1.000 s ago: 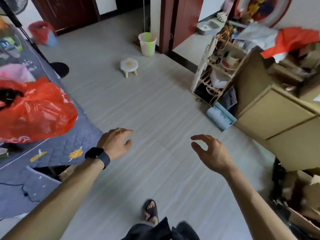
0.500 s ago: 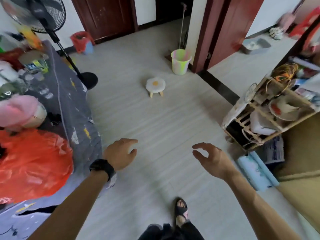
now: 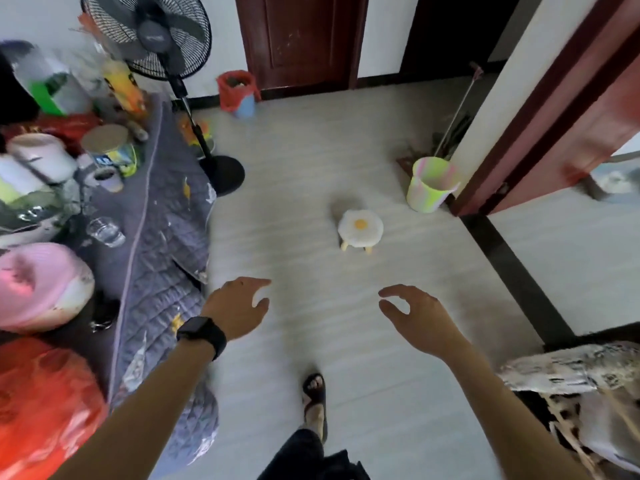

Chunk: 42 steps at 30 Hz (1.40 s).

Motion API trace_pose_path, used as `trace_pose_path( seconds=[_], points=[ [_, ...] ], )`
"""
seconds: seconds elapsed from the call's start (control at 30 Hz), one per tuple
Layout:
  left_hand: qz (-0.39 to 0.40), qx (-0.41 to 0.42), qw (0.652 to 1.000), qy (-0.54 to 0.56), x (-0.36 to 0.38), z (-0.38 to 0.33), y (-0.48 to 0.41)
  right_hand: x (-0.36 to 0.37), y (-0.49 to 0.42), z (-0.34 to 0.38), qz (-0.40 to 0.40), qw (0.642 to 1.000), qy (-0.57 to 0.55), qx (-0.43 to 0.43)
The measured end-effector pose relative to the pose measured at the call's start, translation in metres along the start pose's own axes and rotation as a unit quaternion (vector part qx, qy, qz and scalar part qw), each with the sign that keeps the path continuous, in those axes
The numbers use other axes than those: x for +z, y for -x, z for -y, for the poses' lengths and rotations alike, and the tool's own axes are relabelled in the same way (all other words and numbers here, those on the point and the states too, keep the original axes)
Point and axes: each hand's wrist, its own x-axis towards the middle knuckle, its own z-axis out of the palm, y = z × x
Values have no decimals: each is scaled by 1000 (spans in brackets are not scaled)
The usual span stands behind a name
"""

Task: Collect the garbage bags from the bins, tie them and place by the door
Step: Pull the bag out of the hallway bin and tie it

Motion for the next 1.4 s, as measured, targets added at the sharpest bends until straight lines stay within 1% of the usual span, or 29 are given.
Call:
trace_pose_path(
  seconds=[0.13,0.17,0.27,0.4,0.53,0.67,0.7,0.77,0.9,1.0,1.13,1.23,1.4],
  points=[
    [-17,-3,1000,7,-52,-6,-107,-41,-115,29,-16,999,23,-18],
    [-21,-3,1000,7,-62,-9,-122,-50,-130,35,-23,999,29,-23],
    [-46,-1,999,19,-109,-18,-202,-85,-219,54,-48,998,32,-40],
    [-75,0,997,14,-160,-23,-294,-117,-323,68,-41,997,14,-56],
    [-110,-9,994,11,-209,-26,-409,-145,-457,75,-50,994,19,-93],
    [-119,-41,991,41,-260,-28,-514,-177,-591,93,-29,992,37,-113],
    [-122,-46,990,52,-268,-29,-525,-183,-609,99,-26,991,48,-123],
    [-142,-63,985,74,-299,-23,-571,-205,-673,121,-11,988,60,-142],
    [-160,-74,983,48,-346,-6,-648,-234,-778,159,-4,983,65,-172],
    [-183,-81,979,23,-378,13,-713,-239,-858,181,4,981,61,-183],
    [-181,-83,980,12,-414,44,-815,-239,-979,211,8,981,56,-184],
    [-164,-87,982,23,-443,68,-901,-242,-1069,236,4,985,49,-164],
    [-68,-95,993,33,-492,80,-1031,-256,-1190,282,15,987,57,-152]
  ],
)
